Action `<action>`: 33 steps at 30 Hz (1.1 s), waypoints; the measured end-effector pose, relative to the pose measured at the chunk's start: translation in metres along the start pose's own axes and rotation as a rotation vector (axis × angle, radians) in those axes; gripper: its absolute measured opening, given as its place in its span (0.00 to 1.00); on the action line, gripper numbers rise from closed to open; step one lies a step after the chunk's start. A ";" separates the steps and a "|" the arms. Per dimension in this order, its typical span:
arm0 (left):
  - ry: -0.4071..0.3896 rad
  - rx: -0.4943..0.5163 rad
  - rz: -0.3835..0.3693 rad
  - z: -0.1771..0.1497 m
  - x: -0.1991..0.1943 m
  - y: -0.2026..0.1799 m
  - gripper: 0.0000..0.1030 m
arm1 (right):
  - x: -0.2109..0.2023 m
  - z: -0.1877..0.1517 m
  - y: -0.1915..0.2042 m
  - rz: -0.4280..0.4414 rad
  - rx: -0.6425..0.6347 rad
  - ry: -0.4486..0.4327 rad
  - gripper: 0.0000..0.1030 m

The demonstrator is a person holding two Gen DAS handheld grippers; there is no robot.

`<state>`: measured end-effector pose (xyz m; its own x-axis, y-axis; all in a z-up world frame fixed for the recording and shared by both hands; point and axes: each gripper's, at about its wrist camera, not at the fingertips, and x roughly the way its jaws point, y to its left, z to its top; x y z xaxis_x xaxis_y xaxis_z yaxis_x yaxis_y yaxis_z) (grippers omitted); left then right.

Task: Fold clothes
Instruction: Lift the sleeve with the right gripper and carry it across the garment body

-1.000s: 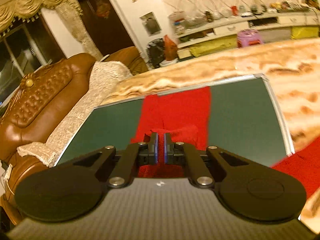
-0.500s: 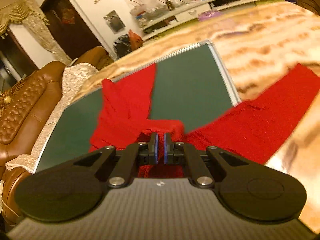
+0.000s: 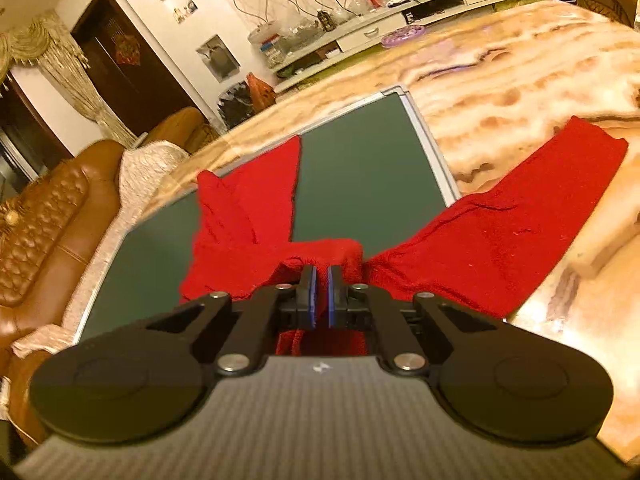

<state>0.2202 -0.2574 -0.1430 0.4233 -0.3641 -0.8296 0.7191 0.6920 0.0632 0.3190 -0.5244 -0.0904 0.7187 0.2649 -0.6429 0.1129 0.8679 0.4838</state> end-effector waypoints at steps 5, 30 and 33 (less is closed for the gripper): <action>0.000 0.022 0.056 -0.002 0.001 -0.003 0.12 | 0.007 -0.006 -0.009 -0.007 0.037 0.019 0.08; -0.041 0.090 0.042 0.003 -0.008 0.001 0.03 | 0.001 -0.005 -0.012 0.017 0.053 0.009 0.08; -0.057 0.126 0.012 0.004 -0.022 -0.002 0.03 | -0.010 -0.004 -0.008 0.022 0.049 -0.023 0.08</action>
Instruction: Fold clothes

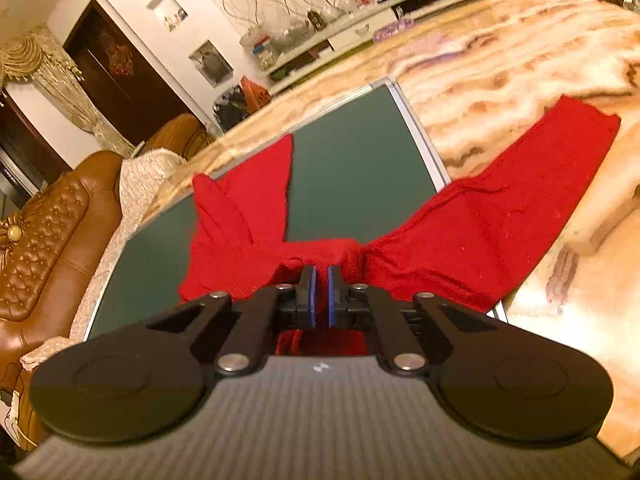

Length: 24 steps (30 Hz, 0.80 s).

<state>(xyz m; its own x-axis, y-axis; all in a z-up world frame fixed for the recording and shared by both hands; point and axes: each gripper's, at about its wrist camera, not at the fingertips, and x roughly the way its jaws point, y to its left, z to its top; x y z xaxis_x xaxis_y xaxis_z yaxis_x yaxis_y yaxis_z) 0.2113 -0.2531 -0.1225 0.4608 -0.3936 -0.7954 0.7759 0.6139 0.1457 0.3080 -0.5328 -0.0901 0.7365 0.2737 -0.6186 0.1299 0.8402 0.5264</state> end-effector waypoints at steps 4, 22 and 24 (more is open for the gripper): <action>0.006 0.066 -0.021 -0.001 -0.005 -0.008 0.03 | -0.015 -0.001 0.004 -0.003 -0.014 -0.022 0.08; -0.003 0.158 -0.200 -0.012 0.021 -0.023 0.27 | 0.009 -0.031 -0.037 -0.124 0.050 0.051 0.08; -0.017 0.107 -0.232 -0.011 0.021 -0.015 0.36 | 0.011 -0.031 -0.036 -0.143 0.036 0.052 0.09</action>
<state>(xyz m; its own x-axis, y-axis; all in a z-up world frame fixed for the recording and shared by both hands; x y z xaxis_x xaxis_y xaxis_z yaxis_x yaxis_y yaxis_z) 0.2051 -0.2633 -0.1480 0.2712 -0.5277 -0.8050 0.9026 0.4299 0.0223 0.2904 -0.5457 -0.1342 0.6732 0.1774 -0.7178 0.2555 0.8552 0.4509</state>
